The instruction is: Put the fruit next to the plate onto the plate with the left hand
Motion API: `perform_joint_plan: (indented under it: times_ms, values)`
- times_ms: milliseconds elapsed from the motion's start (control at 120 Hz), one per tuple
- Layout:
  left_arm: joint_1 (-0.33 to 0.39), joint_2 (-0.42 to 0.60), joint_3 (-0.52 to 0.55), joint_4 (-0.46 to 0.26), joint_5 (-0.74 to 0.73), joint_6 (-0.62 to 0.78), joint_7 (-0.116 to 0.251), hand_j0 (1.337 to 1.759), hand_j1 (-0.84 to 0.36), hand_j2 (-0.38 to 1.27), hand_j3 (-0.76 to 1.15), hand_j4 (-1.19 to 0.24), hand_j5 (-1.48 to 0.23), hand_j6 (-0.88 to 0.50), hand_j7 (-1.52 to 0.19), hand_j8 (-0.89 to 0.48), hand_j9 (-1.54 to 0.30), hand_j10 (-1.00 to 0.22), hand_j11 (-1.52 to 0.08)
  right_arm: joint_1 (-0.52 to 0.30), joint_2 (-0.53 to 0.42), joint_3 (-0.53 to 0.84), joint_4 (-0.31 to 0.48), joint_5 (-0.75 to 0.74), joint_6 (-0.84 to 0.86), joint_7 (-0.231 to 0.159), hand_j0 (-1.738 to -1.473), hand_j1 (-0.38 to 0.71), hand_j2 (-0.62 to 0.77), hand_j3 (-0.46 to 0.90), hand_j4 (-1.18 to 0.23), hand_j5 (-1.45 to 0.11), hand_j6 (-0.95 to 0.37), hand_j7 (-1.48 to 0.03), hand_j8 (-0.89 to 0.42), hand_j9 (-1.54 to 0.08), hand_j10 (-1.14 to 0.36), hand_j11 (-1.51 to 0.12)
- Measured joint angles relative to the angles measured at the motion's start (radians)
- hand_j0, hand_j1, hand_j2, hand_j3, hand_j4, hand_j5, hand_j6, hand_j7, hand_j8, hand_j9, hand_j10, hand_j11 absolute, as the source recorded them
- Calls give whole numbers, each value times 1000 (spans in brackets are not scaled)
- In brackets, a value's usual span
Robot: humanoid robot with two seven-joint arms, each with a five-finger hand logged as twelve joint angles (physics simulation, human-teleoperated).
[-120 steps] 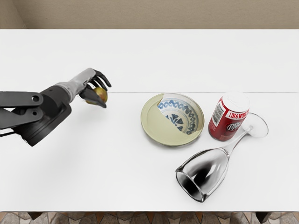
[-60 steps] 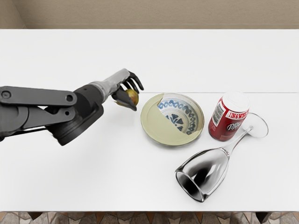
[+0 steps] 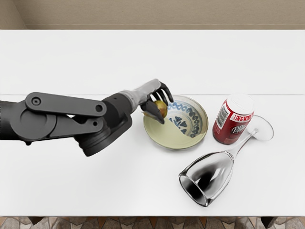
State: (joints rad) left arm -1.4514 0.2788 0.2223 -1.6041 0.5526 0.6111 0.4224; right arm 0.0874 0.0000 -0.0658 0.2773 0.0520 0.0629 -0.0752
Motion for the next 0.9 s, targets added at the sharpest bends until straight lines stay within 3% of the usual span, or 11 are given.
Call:
perform_joint_plan:
  times_ms: [900]
  values:
    - [65,-6,11,73,2,0,-9,1657,-308,438,0,-640,-856,-619,-862,-484,-862,-597,-848,0,0,0,0,0,0,0,-1658,-333,-3,0,-13,-17,-13,-17,-13,-17,-13,-17]
